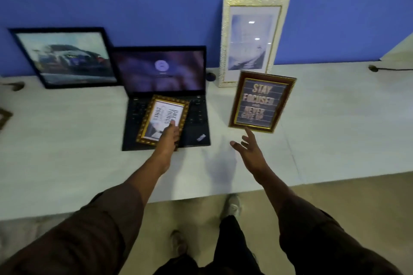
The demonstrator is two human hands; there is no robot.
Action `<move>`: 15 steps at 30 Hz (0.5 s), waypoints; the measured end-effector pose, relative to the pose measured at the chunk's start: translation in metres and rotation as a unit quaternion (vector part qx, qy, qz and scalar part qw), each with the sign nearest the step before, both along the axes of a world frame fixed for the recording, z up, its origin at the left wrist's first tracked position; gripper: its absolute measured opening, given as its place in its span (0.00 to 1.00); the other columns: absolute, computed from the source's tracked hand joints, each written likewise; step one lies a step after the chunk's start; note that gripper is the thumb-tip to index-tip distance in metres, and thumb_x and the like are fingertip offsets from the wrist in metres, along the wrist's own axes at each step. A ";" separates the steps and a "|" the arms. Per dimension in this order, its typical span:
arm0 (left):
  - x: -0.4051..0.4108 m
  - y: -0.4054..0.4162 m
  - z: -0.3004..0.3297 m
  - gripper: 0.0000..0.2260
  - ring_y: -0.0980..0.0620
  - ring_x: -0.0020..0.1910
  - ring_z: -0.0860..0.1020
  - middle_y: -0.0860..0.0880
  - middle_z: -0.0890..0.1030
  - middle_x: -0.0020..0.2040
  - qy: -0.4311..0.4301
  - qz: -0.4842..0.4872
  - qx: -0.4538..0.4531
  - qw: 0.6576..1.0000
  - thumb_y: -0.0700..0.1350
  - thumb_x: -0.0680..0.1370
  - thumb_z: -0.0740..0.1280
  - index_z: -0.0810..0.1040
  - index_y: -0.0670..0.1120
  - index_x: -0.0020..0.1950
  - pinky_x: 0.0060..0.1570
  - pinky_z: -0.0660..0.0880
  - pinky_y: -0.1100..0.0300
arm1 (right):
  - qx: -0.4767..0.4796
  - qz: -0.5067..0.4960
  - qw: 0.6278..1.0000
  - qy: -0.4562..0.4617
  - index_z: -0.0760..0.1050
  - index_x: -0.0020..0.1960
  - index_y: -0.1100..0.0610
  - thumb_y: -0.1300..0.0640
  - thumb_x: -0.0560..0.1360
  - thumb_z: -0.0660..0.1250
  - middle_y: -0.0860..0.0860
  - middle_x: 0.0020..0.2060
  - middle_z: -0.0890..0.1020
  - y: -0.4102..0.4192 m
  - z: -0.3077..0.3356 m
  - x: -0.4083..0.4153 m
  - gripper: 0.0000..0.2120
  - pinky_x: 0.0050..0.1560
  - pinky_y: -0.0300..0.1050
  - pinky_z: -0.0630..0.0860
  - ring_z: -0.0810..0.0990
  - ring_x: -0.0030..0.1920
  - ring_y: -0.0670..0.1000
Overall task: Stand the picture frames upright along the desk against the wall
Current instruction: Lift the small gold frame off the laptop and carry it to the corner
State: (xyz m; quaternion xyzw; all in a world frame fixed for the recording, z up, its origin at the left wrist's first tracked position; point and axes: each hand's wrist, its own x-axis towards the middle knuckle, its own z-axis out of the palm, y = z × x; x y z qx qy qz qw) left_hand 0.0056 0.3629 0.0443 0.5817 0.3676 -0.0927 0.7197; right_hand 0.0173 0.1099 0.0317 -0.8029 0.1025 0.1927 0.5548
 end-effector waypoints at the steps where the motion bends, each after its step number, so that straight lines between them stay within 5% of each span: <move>1: -0.013 0.015 0.007 0.28 0.41 0.72 0.72 0.39 0.73 0.74 -0.008 0.009 0.004 1.000 0.59 0.83 0.57 0.70 0.42 0.76 0.74 0.62 0.49 | 0.005 0.017 1.000 0.003 0.55 0.81 0.45 0.44 0.77 0.70 0.53 0.78 0.66 0.017 0.001 -0.003 0.38 0.64 0.49 0.69 0.69 0.75 0.58; 4: -0.038 0.055 0.019 0.22 0.51 0.62 0.74 0.49 0.78 0.67 -0.028 0.005 0.025 0.999 0.58 0.83 0.57 0.72 0.48 0.73 0.69 0.64 0.53 | 0.013 0.057 0.998 0.017 0.59 0.79 0.45 0.41 0.76 0.69 0.49 0.71 0.71 0.063 0.009 -0.007 0.35 0.61 0.47 0.69 0.72 0.69 0.53; 7: -0.051 0.088 0.029 0.10 0.51 0.57 0.76 0.51 0.80 0.57 -0.029 0.023 0.046 0.998 0.54 0.84 0.57 0.75 0.54 0.60 0.67 0.64 0.53 | -0.004 0.105 0.994 0.015 0.64 0.76 0.47 0.41 0.76 0.69 0.47 0.68 0.76 0.103 0.013 -0.003 0.31 0.64 0.49 0.72 0.76 0.66 0.51; 12: -0.058 0.113 0.022 0.14 0.49 0.68 0.71 0.50 0.74 0.65 0.000 0.040 0.054 0.998 0.53 0.84 0.57 0.72 0.54 0.68 0.70 0.61 0.50 | -0.028 0.115 0.993 0.024 0.66 0.75 0.53 0.48 0.79 0.67 0.54 0.65 0.79 0.144 0.015 0.019 0.27 0.56 0.45 0.74 0.78 0.60 0.53; 15: -0.051 0.118 0.011 0.11 0.48 0.64 0.71 0.49 0.75 0.64 0.025 0.018 0.070 0.997 0.54 0.84 0.58 0.78 0.53 0.59 0.65 0.63 0.53 | -0.042 0.114 0.991 0.048 0.67 0.75 0.54 0.49 0.79 0.67 0.56 0.67 0.77 0.160 0.005 0.035 0.26 0.56 0.47 0.75 0.78 0.61 0.55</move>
